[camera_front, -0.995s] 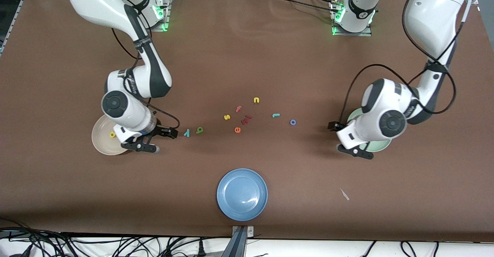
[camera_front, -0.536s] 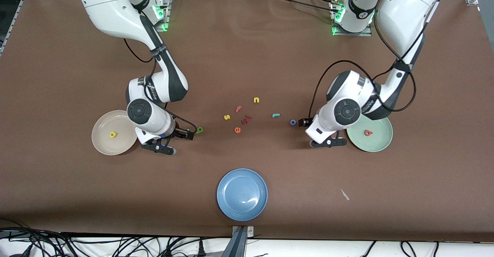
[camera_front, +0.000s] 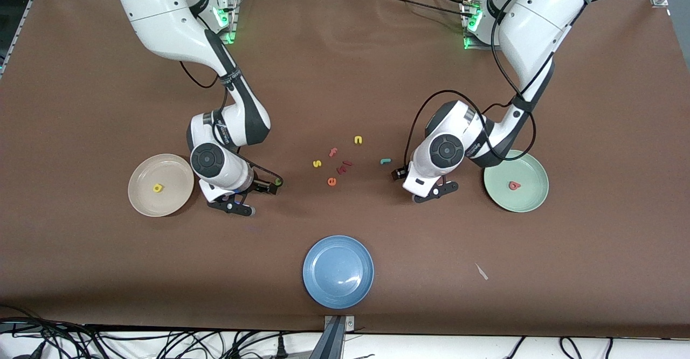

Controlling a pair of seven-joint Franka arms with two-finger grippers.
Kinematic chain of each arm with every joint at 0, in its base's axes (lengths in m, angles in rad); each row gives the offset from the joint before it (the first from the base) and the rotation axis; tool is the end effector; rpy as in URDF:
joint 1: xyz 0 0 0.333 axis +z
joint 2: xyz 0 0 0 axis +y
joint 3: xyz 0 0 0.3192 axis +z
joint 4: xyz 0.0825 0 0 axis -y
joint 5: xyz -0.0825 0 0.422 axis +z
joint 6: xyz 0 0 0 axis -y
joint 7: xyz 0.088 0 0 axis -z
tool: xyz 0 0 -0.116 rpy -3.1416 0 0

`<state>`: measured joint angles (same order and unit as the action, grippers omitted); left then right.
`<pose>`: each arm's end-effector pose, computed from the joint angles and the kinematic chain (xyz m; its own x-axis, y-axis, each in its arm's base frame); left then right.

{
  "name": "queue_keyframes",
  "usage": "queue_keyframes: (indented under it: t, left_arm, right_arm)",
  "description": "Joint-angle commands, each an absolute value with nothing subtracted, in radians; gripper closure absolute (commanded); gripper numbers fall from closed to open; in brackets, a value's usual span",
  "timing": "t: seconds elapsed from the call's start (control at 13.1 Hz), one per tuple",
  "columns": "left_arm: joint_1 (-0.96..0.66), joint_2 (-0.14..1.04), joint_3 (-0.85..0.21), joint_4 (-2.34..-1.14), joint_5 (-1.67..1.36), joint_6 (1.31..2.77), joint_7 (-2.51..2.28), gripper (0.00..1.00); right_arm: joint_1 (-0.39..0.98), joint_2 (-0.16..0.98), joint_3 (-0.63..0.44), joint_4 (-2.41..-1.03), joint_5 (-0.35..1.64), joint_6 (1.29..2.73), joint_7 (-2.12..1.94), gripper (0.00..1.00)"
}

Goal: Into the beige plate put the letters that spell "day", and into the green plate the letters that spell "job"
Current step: 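Grasp the cyan y with the right gripper while the left grasps blue o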

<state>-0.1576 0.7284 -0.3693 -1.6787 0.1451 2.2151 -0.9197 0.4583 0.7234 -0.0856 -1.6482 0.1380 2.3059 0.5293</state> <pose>0.6079 -0.3272 0.1556 0.9152 0.3533 -0.1937 0.3558 -0.9343 -0.0229 0.6552 0.2654 0.1521 0.9703 -0.2300 -0.0744 -0.2308 -0.9730 -0.0025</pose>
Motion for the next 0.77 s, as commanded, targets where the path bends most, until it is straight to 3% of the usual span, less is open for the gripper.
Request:
queue_keyframes:
  t: [0.0,0.15,0.54,0.61,0.69]
  left_arm:
    - [-0.163,0.732,-0.368,-1.687,0.172,2.237,-0.95,0.49]
    - [-0.163,0.747,-0.368,-1.689,0.17,2.237,-0.951,0.58]
    - [-0.175,0.761,-0.367,-1.689,0.172,2.237,-0.951,0.61]
    - [-0.173,0.759,-0.368,-1.687,0.172,2.237,-0.951,0.77]
    - [-0.173,0.759,-0.367,-1.687,0.172,2.237,-0.951,0.98]
  right_arm:
    - [0.459,0.739,-0.084,-1.618,0.137,2.296,0.526,0.15]
    - [0.459,0.741,-0.084,-1.621,0.133,2.295,0.523,0.21]
    - [0.459,0.742,-0.084,-1.631,0.132,2.296,0.508,0.34]
    - [0.459,0.742,-0.084,-1.632,0.132,2.296,0.505,0.38]
    - [0.459,0.742,-0.084,-1.632,0.132,2.295,0.496,0.44]
